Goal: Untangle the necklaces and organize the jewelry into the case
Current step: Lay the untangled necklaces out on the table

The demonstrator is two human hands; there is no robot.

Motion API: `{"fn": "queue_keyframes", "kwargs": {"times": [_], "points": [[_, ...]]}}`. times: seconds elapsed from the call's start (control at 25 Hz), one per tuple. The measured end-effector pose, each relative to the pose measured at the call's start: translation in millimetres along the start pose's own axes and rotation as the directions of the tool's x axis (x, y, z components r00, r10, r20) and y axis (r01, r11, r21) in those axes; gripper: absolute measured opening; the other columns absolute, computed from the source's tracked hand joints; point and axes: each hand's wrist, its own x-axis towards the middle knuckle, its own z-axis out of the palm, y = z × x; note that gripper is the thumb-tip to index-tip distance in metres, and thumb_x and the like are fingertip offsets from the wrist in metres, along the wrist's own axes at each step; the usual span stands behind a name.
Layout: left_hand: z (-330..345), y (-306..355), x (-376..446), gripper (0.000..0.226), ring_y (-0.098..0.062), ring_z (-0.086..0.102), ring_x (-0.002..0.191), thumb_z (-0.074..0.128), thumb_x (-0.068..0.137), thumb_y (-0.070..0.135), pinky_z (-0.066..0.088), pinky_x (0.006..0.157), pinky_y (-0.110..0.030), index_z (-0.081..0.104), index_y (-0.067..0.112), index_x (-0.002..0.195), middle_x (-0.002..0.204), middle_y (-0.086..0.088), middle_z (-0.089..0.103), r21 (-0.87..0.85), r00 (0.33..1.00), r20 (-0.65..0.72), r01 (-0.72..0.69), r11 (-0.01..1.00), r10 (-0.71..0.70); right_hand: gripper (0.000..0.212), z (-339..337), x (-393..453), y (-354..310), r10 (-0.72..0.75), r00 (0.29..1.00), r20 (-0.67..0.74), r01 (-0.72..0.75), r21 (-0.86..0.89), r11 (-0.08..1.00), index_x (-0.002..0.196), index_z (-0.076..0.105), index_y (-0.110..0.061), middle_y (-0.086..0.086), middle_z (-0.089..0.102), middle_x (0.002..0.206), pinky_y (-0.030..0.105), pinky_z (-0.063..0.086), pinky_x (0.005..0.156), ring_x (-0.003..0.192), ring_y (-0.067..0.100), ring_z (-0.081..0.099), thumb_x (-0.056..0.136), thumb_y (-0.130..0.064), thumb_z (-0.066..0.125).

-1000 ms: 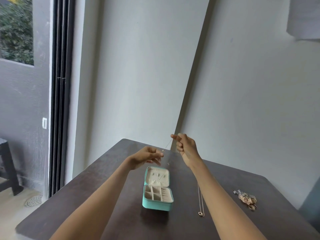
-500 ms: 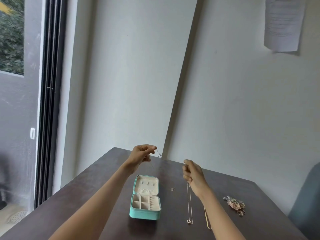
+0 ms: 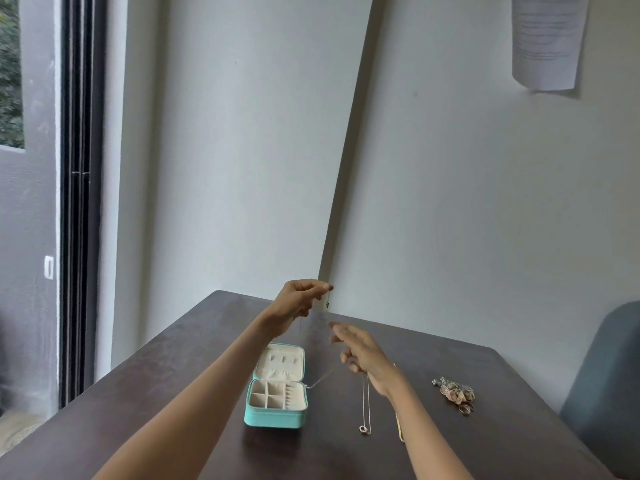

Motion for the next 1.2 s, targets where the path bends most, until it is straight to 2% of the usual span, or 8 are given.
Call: {"fn": "queue_keyframes", "kwargs": {"times": [0.12, 0.36, 0.56, 0.68, 0.8, 0.88, 1.0, 1.2], "points": [[8, 1, 0, 0.01, -0.004, 0.03, 0.045, 0.062, 0.089, 0.019, 0.022, 0.048, -0.018, 0.071, 0.015, 0.085, 0.056, 0.014, 0.053, 0.069, 0.998, 0.065, 0.002, 0.998, -0.006, 0.03, 2, 2, -12, -0.086, 0.996, -0.025, 0.086, -0.001, 0.996, 0.117, 0.062, -0.025, -0.002, 0.062, 0.106, 0.017, 0.029, 0.044, 0.052, 0.005, 0.046, 0.088, -0.034, 0.062], [10, -1, 0, 0.009, -0.001, 0.034, 0.044, 0.065, 0.087, 0.021, 0.026, 0.046, -0.015, 0.07, 0.015, 0.083, 0.056, 0.019, 0.057, 0.139, 0.999, 0.034, 0.005, 0.99, -0.009, 0.02, -3, 4, -25, -0.164, 0.973, -0.163, 0.169, 0.015, 0.985, 0.095, 0.07, -0.009, -0.002, 0.07, 0.081, 0.016, 0.029, 0.044, 0.049, 0.004, 0.039, 0.087, -0.026, 0.065], [1, -16, 3, 0.016, 0.0, 0.034, 0.044, 0.07, 0.084, 0.02, 0.027, 0.043, -0.013, 0.066, 0.014, 0.07, 0.054, 0.01, 0.053, 0.274, 1.0, -0.015, -0.014, 0.962, 0.019, 0.013, -20, 2, -28, -0.192, 0.929, -0.317, 0.221, 0.059, 0.973, 0.09, 0.072, -0.016, -0.002, 0.058, 0.065, 0.015, 0.024, 0.043, 0.046, 0.004, 0.029, 0.09, -0.021, 0.06], [-1, -23, 3, 0.012, 0.0, 0.033, 0.042, 0.064, 0.088, 0.019, 0.025, 0.042, -0.012, 0.07, 0.015, 0.079, 0.053, 0.013, 0.059, 0.211, 0.996, -0.075, -0.028, 0.977, 0.045, 0.015, -24, -2, -37, -0.19, 0.925, -0.33, 0.205, 0.01, 0.979, 0.091, 0.072, -0.016, -0.014, 0.045, 0.05, 0.011, 0.025, 0.044, 0.042, 0.001, 0.036, 0.092, -0.019, 0.057], [4, -25, 4, 0.009, 0.0, 0.032, 0.042, 0.063, 0.089, 0.014, 0.025, 0.043, -0.011, 0.072, 0.015, 0.086, 0.054, 0.014, 0.058, 0.134, 0.99, -0.119, -0.056, 0.989, 0.072, 0.014, -27, -5, -41, -0.202, 0.917, -0.345, 0.218, 0.01, 0.976, 0.09, 0.071, -0.011, -0.019, 0.047, 0.04, 0.013, 0.031, 0.05, 0.044, -0.005, 0.046, 0.091, -0.014, 0.057], [7, -26, 5, 0.012, -0.001, 0.031, 0.043, 0.064, 0.086, 0.006, 0.025, 0.043, -0.011, 0.072, 0.015, 0.085, 0.054, 0.014, 0.057, 0.037, 0.985, -0.153, -0.081, 0.996, 0.085, 0.012, -27, -2, -41, -0.195, 0.9, -0.39, 0.234, 0.053, 0.971, 0.086, 0.071, -0.01, -0.017, 0.047, 0.042, 0.015, 0.031, 0.053, 0.046, -0.003, 0.046, 0.088, -0.012, 0.06], [6, -25, 6, 0.015, -0.005, 0.029, 0.043, 0.061, 0.087, 0.002, 0.025, 0.043, -0.013, 0.07, 0.013, 0.084, 0.06, 0.007, 0.057, -0.092, 0.983, -0.175, -0.075, 0.993, 0.058, 0.012, -29, 4, -41, -0.165, 0.892, -0.421, 0.224, 0.095, 0.97, 0.075, 0.072, -0.015, -0.011, 0.047, 0.059, 0.017, 0.029, 0.057, 0.056, 0.005, 0.037, 0.084, -0.017, 0.064], [2, -25, 4, 0.021, -0.008, 0.032, 0.042, 0.051, 0.09, -0.002, 0.024, 0.046, -0.017, 0.068, 0.01, 0.09, 0.068, -0.004, 0.055, -0.08, 0.996, -0.083, 0.026, 0.996, -0.033, 0.01, -28, 4, -51, -0.146, 0.918, -0.368, 0.21, 0.138, 0.968, 0.078, 0.07, -0.014, -0.002, 0.065, 0.073, 0.019, 0.039, 0.064, 0.064, 0.01, 0.053, 0.084, -0.017, 0.063]]}}
